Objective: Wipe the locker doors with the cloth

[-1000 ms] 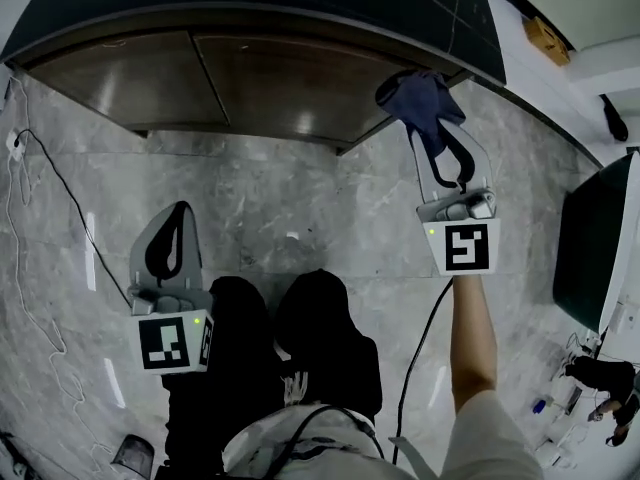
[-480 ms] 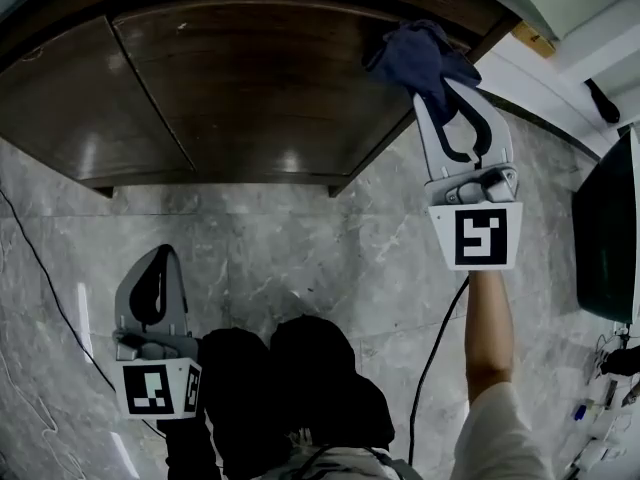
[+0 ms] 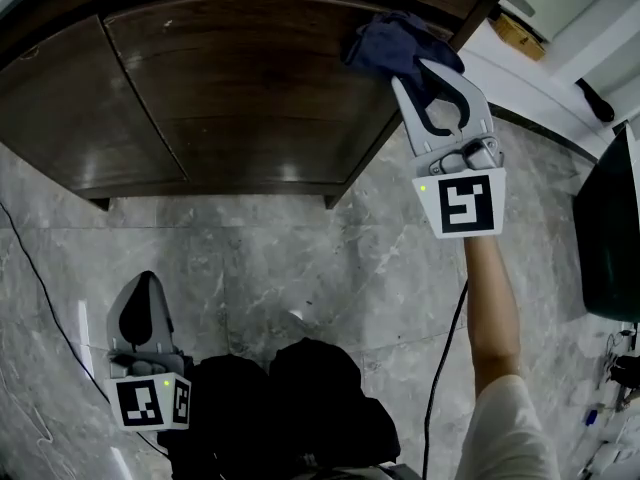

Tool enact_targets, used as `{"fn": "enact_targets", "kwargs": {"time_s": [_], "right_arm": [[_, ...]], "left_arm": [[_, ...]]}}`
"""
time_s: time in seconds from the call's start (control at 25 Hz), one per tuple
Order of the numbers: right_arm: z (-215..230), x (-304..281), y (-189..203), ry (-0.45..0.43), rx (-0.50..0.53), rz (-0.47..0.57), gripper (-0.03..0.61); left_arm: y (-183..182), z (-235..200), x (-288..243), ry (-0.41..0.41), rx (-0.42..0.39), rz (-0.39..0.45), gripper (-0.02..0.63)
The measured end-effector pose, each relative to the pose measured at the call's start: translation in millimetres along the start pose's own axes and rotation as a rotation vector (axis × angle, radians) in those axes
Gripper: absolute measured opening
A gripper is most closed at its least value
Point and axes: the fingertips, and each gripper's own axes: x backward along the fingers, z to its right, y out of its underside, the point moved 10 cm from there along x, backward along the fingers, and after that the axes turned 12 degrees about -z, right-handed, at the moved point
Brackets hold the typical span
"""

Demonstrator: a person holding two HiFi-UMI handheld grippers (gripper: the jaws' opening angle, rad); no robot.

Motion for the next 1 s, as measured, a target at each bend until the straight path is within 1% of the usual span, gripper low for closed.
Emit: {"fn": "enact_targets", "kwargs": {"time_s": [0.16,0.44,0.56,0.76,1.0], "right_arm": [[-17,-2,12,-0.017,0.010,-0.010,0.091],[-79,-9,52,-0.092,0.004,-0.065,0.091],[-111,-13,75,-0.127,-0.004,-0.099,0.091],[-170,-20,124,-0.208,0.050,-0.158,0.091],[-226,-28,168,-0.302,0.034,-0.255,0.091]], "left_arm": [[3,5,4,0.004,-0.012,-0.004,0.002],[4,6,16,-0.016,-0.019,-0.012,0.002],[4,5,18,-0.024,-0.021,-0.014,0.002],[6,3,18,-0.040,-0.016,-0.017,0.002],[6,1,19,-0.057,-0.016,-0.025,0.002]]}}
